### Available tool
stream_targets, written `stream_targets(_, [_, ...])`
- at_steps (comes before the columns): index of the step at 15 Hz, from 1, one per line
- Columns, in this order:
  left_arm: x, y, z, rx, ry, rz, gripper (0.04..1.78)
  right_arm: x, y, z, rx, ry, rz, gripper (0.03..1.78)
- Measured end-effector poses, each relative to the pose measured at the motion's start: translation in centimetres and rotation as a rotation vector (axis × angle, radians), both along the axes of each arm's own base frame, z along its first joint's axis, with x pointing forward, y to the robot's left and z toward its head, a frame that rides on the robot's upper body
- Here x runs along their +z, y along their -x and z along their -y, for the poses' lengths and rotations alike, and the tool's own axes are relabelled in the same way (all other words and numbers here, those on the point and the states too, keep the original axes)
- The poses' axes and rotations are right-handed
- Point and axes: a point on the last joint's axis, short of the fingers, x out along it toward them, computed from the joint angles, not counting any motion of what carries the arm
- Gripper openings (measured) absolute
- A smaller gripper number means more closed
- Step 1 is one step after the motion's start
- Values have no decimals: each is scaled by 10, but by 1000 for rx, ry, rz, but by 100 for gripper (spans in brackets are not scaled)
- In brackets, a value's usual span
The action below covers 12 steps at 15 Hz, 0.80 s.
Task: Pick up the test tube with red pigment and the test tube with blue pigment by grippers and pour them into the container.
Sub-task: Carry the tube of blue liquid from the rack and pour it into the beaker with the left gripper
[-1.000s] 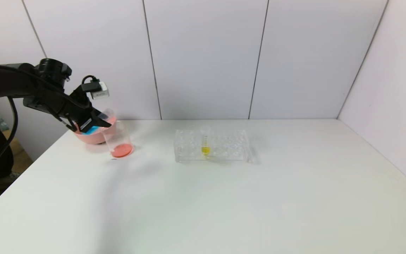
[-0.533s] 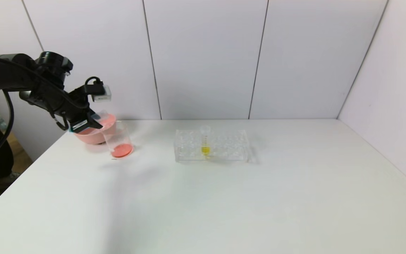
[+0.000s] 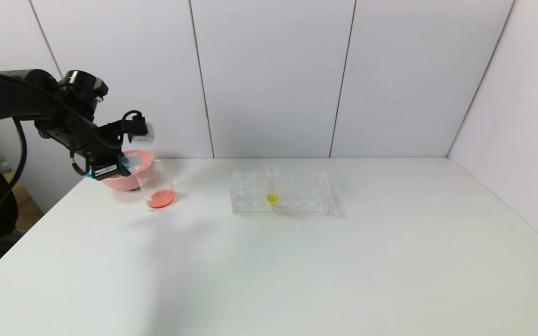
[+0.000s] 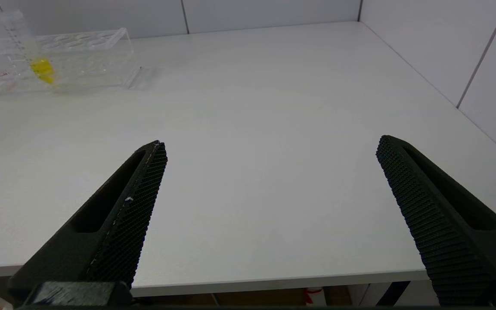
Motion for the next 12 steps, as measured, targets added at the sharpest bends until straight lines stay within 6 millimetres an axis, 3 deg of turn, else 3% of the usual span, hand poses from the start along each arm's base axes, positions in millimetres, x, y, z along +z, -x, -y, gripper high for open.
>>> stream_targets(12, [4, 6, 15, 31, -188, -36, 49, 0, 0, 0, 0, 0, 0, 177])
